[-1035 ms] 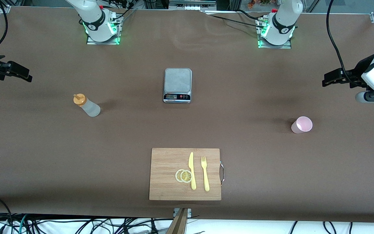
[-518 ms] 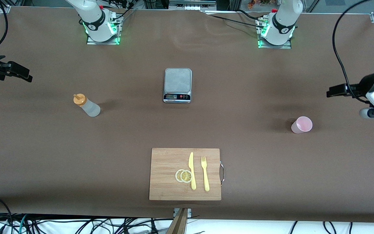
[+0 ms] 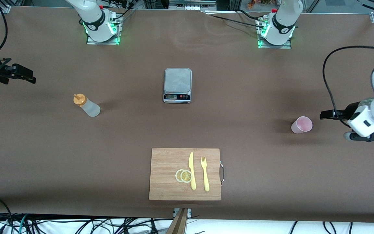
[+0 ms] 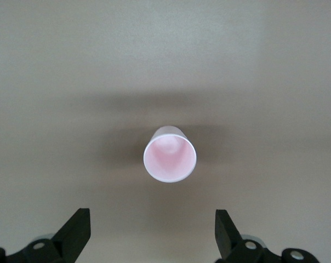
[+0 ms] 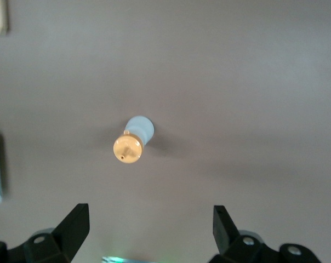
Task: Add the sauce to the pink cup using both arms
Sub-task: 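Move the left gripper down to the pink cup and grasp it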
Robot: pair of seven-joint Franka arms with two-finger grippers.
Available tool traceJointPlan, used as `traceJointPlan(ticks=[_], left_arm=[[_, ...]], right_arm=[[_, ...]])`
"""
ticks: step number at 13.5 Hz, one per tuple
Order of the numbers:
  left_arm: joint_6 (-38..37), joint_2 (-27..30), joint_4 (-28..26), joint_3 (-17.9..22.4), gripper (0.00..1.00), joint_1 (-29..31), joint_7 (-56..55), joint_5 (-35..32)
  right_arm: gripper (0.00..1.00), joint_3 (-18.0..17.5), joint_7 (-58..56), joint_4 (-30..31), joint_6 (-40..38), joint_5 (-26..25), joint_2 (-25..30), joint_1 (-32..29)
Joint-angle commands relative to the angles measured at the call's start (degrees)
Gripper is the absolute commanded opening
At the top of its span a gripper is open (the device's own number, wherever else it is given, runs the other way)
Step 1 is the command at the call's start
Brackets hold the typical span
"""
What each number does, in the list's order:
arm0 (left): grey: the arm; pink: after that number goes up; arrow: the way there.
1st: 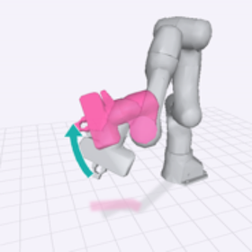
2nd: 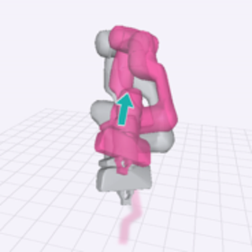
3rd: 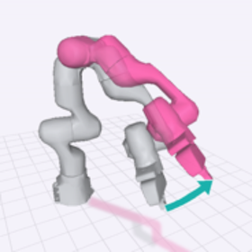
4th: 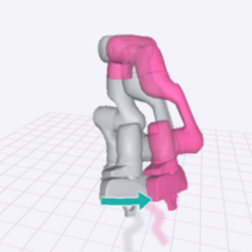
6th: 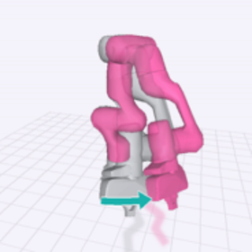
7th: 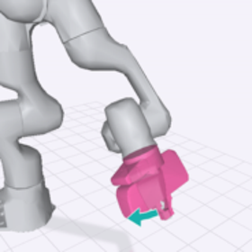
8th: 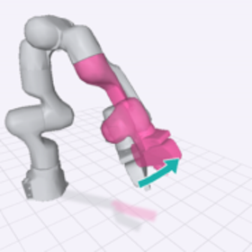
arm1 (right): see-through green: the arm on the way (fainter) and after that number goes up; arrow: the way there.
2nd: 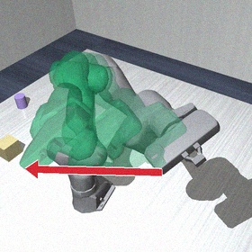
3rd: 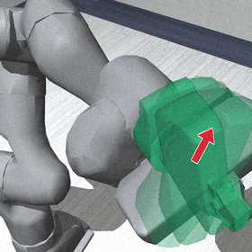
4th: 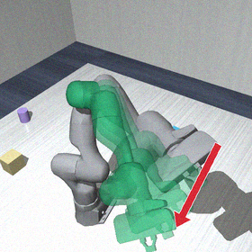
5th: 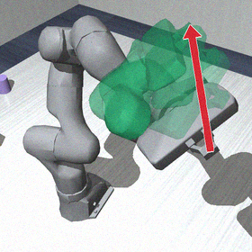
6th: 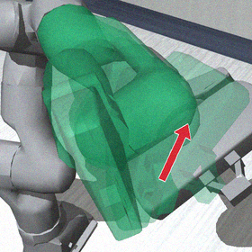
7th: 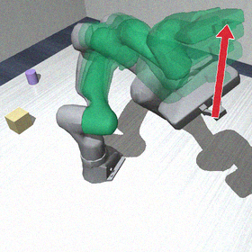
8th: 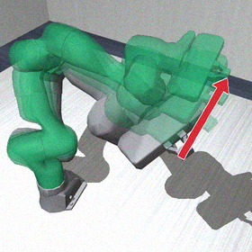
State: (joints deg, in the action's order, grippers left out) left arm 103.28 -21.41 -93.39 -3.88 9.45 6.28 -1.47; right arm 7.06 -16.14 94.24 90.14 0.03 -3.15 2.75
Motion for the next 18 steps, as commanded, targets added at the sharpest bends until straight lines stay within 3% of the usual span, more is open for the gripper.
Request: traceJointPlan(ticks=[1, 3, 8, 14, 15, 16, 18], left_arm=[[11.1, 1.1, -10.3, 1.9, 1.00, 0.3, 4.4, -0.7], [16.6, 0.5, -14.2, 2.6, 1.00, 0.4, 4.5, -0.7], [21.9, -1.8, -17.4, 2.9, 0.99, 0.4, 4.4, 0.1], [25.7, -4.6, -17.5, 2.9, 0.95, 0.4, 4.1, 0.1], [25.7, -5.0, -17.6, 2.9, 0.89, 0.2, 3.9, 0.1], [25.7, -5.1, -17.5, 2.9, 0.74, 0.0, 3.6, 0.1], [25.2, -5.0, -17.5, 2.9, 0.24, -0.3, 1.9, 0.1]], right_arm=[[1.00, 0.6, -20.3, -0.3, -0.5, 2.9, -3.4, -3.1], [1.00, 0.6, -23.3, -0.2, -1.1, 3.9, -4.5, -4.2], [1.00, 0.6, -25.8, -0.2, -0.7, 3.9, -5.6, -4.5], [1.00, 0.4, -23.5, -0.2, -0.5, 3.0, -4.9, -4.2], [1.00, 0.3, -23.5, -0.2, -0.6, 3.0, -4.8, -4.3], [1.00, 0.3, -23.4, -0.2, -0.5, 3.0, -4.8, -4.3], [1.00, 0.3, -23.4, -0.2, -0.6, 2.9, -4.8, -4.2]])
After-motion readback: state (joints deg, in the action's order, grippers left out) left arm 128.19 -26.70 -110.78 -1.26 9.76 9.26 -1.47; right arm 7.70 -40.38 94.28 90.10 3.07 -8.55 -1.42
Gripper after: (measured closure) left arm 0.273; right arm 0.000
